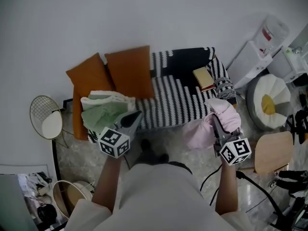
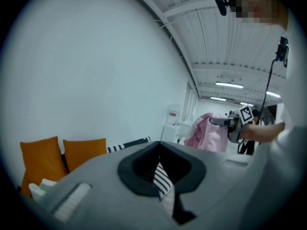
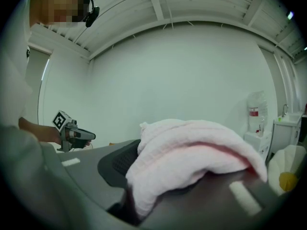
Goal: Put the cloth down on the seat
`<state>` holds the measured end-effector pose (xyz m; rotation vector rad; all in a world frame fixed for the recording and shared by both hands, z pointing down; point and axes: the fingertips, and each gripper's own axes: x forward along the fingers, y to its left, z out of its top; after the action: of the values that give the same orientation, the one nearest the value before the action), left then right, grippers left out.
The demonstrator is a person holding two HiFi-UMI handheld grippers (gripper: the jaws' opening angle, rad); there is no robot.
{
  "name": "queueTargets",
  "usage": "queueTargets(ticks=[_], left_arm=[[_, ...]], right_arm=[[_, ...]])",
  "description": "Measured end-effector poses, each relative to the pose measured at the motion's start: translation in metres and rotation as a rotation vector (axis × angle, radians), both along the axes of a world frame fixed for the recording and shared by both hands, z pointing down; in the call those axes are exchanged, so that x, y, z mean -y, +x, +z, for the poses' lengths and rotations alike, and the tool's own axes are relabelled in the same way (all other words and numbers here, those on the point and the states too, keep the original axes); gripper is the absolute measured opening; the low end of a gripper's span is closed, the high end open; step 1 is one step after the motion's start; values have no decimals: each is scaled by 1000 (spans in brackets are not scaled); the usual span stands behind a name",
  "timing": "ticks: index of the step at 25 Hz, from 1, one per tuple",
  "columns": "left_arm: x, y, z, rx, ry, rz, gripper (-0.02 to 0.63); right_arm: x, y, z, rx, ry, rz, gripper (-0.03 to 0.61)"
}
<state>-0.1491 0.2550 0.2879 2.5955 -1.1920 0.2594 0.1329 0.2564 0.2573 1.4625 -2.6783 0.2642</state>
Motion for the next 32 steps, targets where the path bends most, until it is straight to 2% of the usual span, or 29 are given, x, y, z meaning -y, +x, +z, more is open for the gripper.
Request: queueTargets(ticks=[9,15,24,32], left_arm=[[39,-8,5,15,-1,44,0],[91,-21,-4,25,17,90,0],[172,-46,6,6,13,152,0],[226,-62,17,9,13,225,0]], right_arm=[[27,-8,5,-1,-14,47,127],[65,-14,-6,-9,27,116,127],[128,-36,-11,-16,39,216,127],[175,-59,-5,-39,10,276,127]])
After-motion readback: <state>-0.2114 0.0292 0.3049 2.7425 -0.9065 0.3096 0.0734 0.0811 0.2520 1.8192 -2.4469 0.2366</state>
